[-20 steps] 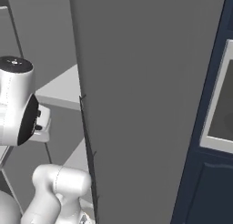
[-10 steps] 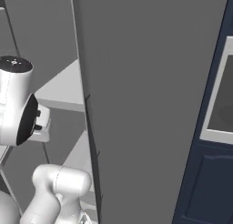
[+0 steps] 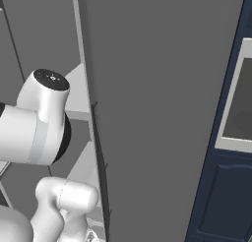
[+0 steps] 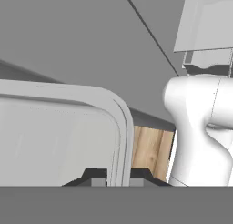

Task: Take the avocado and potato out of the freezer and place them in the tupperware container on the counter. Then put the tupperware containing the vegetables back in the freezer.

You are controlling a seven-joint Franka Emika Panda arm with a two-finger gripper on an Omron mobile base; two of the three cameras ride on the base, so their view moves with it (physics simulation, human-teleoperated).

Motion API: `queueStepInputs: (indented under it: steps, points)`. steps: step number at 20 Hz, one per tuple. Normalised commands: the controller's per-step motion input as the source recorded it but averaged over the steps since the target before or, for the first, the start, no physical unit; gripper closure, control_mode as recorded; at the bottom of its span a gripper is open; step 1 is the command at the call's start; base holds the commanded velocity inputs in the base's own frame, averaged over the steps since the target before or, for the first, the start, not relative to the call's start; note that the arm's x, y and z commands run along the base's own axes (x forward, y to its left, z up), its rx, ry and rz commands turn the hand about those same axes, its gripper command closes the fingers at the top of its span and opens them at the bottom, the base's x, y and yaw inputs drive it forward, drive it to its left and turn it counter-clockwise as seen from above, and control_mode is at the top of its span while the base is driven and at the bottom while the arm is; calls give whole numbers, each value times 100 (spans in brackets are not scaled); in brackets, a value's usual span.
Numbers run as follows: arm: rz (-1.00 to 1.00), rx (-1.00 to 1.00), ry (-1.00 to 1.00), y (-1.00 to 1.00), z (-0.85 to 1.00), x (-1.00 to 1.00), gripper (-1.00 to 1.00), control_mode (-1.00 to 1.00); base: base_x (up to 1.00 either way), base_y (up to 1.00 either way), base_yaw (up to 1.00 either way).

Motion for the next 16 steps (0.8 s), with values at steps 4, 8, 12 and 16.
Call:
queueStepInputs:
  steps: [4, 8, 12, 16]
  points:
    - [-11, 29, 9, -41, 11, -27, 100, -100, 0, 0, 0]
    - [-27, 19, 8, -17, 12, 13, 100, -100, 0, 0, 0]
    - [-46, 6, 9, 0, 8, 55, 100, -100, 0, 0, 0]
    - [-49, 0, 12, 0, 0, 53, 100, -100, 0, 0, 0]
